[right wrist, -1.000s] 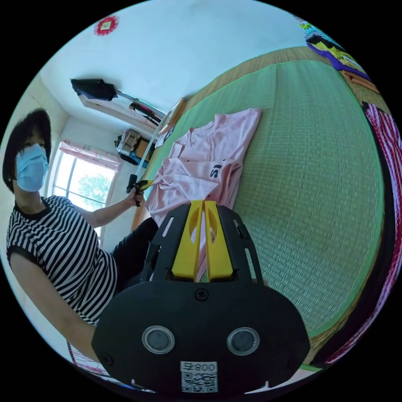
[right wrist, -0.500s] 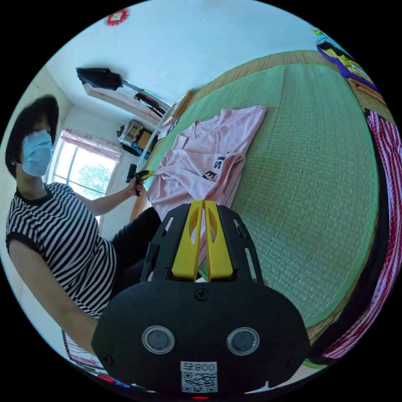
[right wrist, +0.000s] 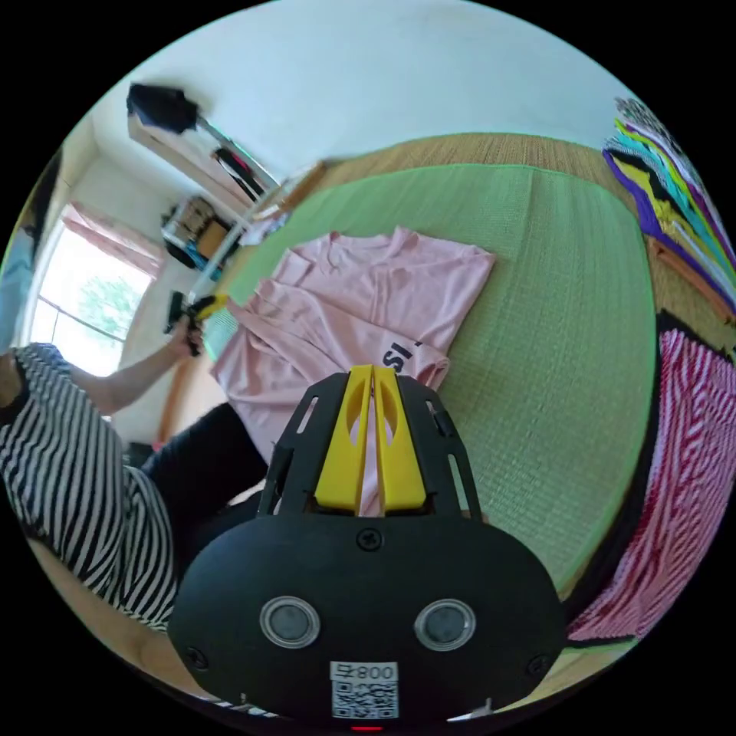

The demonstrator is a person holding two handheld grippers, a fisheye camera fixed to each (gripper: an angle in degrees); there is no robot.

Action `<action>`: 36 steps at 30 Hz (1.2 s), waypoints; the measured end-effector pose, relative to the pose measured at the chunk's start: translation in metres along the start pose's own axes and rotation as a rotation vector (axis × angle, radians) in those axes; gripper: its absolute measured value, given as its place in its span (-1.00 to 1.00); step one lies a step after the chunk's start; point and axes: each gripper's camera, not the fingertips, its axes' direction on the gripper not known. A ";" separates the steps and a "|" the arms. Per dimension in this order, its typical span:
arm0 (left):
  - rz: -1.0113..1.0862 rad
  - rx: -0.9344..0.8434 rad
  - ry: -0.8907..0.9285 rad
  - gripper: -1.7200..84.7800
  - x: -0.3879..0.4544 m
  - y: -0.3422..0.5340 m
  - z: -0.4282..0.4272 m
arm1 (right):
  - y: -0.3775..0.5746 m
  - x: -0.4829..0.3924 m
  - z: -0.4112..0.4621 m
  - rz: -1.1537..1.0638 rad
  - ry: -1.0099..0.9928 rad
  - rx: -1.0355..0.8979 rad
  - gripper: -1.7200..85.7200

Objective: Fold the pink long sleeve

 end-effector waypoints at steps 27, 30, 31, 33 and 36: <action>0.457 -0.362 -0.460 -0.94 0.168 -0.029 0.179 | -0.136 -0.169 0.045 -0.173 0.489 -0.251 -0.93; 0.478 -0.348 -0.461 -0.94 0.181 -0.032 0.185 | -0.150 -0.169 0.037 -0.175 0.480 -0.255 -0.94; 0.494 -0.351 -0.463 -0.93 0.187 -0.034 0.188 | -0.156 -0.168 0.033 -0.177 0.477 -0.247 -0.95; 0.524 -0.367 -0.464 -0.92 0.194 -0.035 0.194 | -0.164 -0.167 0.026 -0.176 0.468 -0.241 -0.95; 0.553 -0.431 -0.488 -0.91 0.200 -0.036 0.208 | -0.174 -0.160 0.017 -0.167 0.456 -0.236 -0.95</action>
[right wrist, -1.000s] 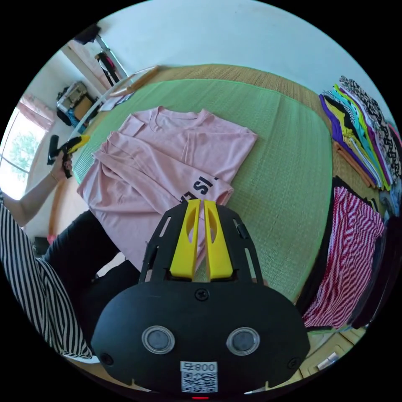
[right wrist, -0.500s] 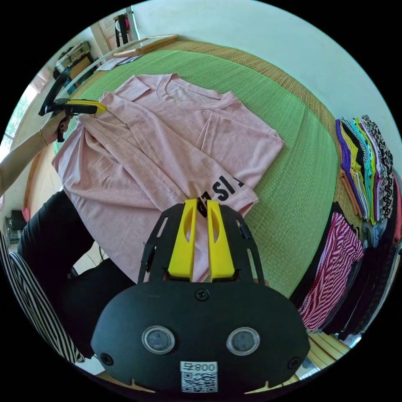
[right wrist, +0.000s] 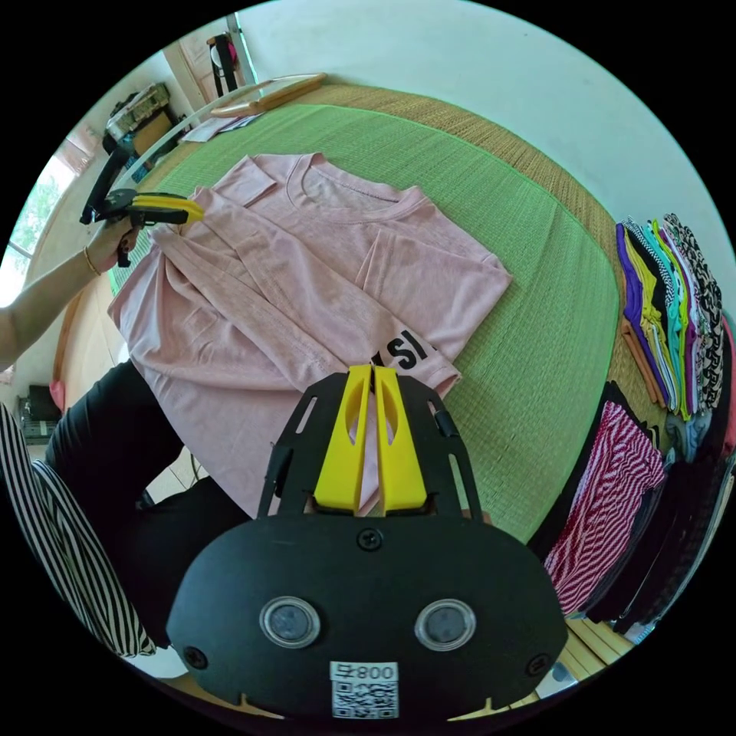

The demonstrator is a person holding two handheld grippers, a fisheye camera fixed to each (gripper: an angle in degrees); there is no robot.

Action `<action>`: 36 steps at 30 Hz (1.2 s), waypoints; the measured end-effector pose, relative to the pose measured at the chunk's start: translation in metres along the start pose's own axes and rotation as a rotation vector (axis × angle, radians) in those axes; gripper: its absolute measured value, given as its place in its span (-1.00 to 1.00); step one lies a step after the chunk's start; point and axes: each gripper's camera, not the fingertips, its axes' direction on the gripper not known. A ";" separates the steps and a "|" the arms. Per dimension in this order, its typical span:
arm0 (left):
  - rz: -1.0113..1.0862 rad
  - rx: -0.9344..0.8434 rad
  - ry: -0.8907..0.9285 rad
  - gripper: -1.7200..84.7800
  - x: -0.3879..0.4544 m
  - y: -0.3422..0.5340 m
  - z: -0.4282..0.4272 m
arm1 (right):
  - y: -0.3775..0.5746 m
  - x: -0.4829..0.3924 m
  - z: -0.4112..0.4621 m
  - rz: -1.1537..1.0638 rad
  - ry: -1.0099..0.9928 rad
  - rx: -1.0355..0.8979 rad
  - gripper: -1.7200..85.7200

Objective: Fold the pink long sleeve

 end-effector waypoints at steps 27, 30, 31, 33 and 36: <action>-0.094 0.061 -0.061 -0.96 -0.024 -0.133 -0.014 | -0.082 0.230 -0.030 0.151 -0.163 0.056 -0.96; -0.098 0.105 -0.007 -0.96 -0.023 -0.133 -0.014 | -0.086 0.252 -0.025 0.177 -0.151 0.057 -0.96; -0.081 0.122 0.026 -0.96 -0.019 -0.130 -0.015 | -0.085 0.253 -0.026 0.157 -0.159 0.069 -0.96; -0.043 0.118 0.065 -0.96 -0.010 -0.124 -0.013 | -0.085 0.248 -0.023 0.102 -0.185 0.085 -0.96; 0.002 0.071 0.070 -0.96 0.001 -0.116 -0.003 | -0.095 0.227 -0.005 -0.015 -0.243 0.055 -0.96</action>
